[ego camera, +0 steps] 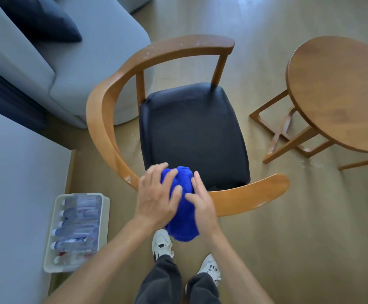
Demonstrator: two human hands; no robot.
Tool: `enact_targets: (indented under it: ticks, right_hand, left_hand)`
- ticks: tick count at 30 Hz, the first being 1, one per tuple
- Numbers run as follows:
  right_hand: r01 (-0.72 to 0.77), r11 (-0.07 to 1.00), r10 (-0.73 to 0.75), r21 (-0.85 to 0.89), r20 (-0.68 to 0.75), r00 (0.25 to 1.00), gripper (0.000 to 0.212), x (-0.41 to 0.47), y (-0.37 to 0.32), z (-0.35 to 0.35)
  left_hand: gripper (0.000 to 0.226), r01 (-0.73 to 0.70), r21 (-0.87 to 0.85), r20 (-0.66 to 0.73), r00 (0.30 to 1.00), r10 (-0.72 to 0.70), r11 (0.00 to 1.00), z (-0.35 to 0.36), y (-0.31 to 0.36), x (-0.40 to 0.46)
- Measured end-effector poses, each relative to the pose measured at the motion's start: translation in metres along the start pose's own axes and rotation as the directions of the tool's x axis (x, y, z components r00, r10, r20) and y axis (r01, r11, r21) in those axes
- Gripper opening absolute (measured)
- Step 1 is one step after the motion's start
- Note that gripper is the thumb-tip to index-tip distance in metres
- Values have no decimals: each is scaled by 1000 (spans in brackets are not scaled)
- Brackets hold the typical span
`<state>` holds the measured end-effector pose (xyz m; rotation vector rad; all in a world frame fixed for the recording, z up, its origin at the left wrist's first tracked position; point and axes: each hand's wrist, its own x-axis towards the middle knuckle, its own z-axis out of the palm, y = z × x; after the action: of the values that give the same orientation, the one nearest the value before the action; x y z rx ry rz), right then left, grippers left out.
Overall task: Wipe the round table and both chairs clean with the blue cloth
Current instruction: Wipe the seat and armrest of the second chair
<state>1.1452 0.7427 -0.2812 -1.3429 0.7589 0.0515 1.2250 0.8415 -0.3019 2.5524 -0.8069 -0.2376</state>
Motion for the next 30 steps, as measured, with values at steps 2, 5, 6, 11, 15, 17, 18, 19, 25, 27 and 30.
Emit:
enact_targets:
  ticks: [2,5,6,11,15,17,18,19,25,27,30]
  right_hand:
    - [25,992,-36,-123,-86,996,45,4,-1,-33]
    - [59,786,-262,-615,-246,933,30,27,8,-77]
    - [55,688,-305,-723,-220,927,27,35,12,-89]
    - [-4,398,-388,-917,-173,905,27,55,37,-112]
    - [13,338,-530,-941,-179,829,44,56,42,-111]
    - [26,225,-569,-974,-109,815,43,56,46,-113]
    - [20,202,-559,-979,-98,824,41,56,47,-113]
    - [4,199,-544,-980,-107,832,40,56,47,-114]
    - [-30,206,-540,-978,-139,830,43,53,42,-109]
    - [-80,199,-484,-977,-169,859,45,52,38,-108]
    - [-134,152,-442,-979,-189,877,45,51,32,-95]
  left_hand:
    - [63,27,136,84,996,-39,990,14,26,-12]
    - [79,118,260,164,973,-164,958,33,52,-21]
    - [78,131,264,170,969,-179,956,35,55,-21]
    - [57,-77,146,142,988,57,986,56,77,-29]
    - [50,-168,68,153,976,157,983,67,91,-19]
    - [48,-238,41,143,963,230,970,59,69,-13]
    - [47,-267,27,133,956,261,963,52,53,-11]
    - [46,-285,21,113,953,281,958,43,34,-9]
    - [41,-355,369,108,934,339,859,-49,-112,56]
    - [40,-341,404,103,939,328,849,-57,-123,72]
    - [36,-268,322,20,961,276,908,-27,-91,55]
